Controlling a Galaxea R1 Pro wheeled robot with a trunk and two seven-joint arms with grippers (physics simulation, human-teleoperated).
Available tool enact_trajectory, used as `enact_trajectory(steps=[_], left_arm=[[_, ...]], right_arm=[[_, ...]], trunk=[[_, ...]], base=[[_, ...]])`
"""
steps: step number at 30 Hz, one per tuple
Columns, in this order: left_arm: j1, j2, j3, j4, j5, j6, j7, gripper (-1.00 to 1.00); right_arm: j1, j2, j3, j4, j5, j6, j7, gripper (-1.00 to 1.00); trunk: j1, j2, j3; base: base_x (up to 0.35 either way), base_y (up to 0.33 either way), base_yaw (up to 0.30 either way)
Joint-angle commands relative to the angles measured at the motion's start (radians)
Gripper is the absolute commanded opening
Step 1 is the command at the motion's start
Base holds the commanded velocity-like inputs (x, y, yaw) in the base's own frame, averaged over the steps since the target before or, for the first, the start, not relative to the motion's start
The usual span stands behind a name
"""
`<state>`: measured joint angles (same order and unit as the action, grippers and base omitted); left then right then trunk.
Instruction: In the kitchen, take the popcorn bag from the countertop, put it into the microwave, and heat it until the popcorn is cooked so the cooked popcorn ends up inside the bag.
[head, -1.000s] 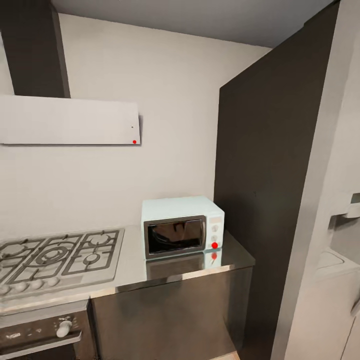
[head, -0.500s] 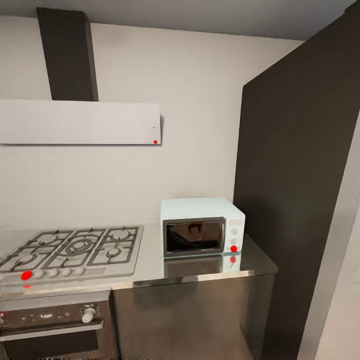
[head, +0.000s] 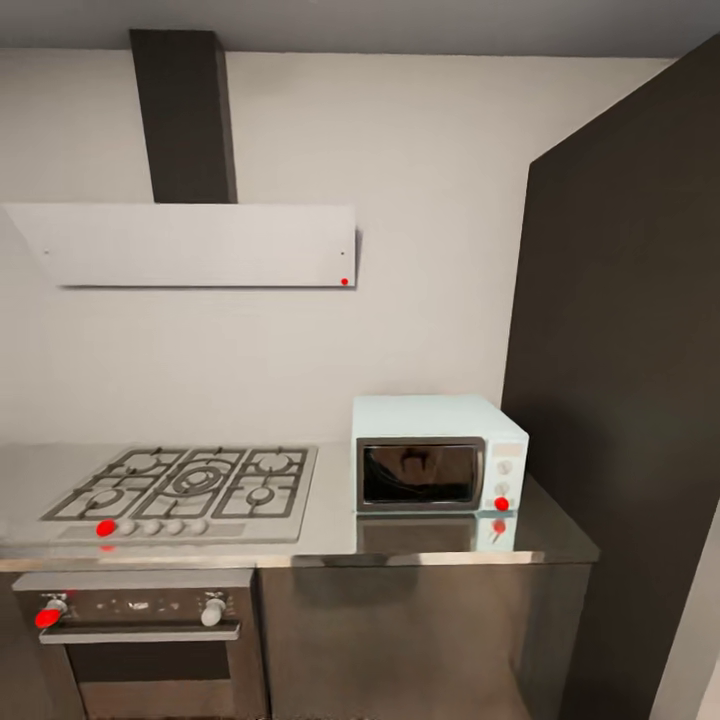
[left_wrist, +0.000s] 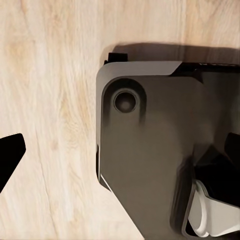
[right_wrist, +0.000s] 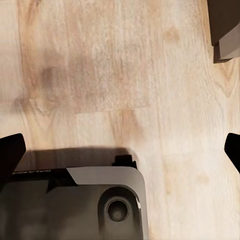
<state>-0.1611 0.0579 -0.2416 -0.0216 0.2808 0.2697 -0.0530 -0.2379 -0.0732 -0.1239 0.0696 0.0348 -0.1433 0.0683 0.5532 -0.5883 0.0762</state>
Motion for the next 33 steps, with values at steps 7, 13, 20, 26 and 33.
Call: enact_trajectory(steps=[7, 13, 20, 26, 33], left_arm=[[0.000, 0.000, -0.008, -0.001, 0.009, 0.005, -0.002, 1.00], [0.000, 0.000, -0.008, -0.001, 0.009, 0.005, -0.002, 1.00], [0.000, 0.000, -0.008, -0.001, 0.009, 0.005, -0.002, 1.00], [0.000, 0.002, -0.008, -0.001, 0.009, 0.005, -0.002, 1.00], [0.000, 0.002, -0.008, -0.001, 0.009, 0.005, -0.002, 1.00]], right_arm=[[-0.001, 0.000, -0.008, 0.004, 0.004, -0.007, 0.005, 1.00], [-0.001, -0.001, -0.008, 0.004, 0.004, -0.007, 0.005, 1.00], [-0.001, -0.007, -0.007, 0.004, 0.004, -0.009, 0.003, 1.00], [-0.001, -0.020, -0.007, 0.004, 0.004, -0.013, 0.002, 1.00], [-0.001, -0.021, -0.010, 0.004, 0.001, -0.014, 0.002, 1.00]], trunk=[[0.000, -0.001, -0.010], [0.000, -0.001, -0.019], [0.000, -0.001, -0.021], [0.000, -0.001, -0.021], [0.000, -0.001, -0.021]], base=[[0.000, 0.000, 0.124], [0.000, 0.000, 0.016], [0.000, 0.000, 0.000], [0.000, 0.000, 0.000], [0.000, 0.000, 0.000]])
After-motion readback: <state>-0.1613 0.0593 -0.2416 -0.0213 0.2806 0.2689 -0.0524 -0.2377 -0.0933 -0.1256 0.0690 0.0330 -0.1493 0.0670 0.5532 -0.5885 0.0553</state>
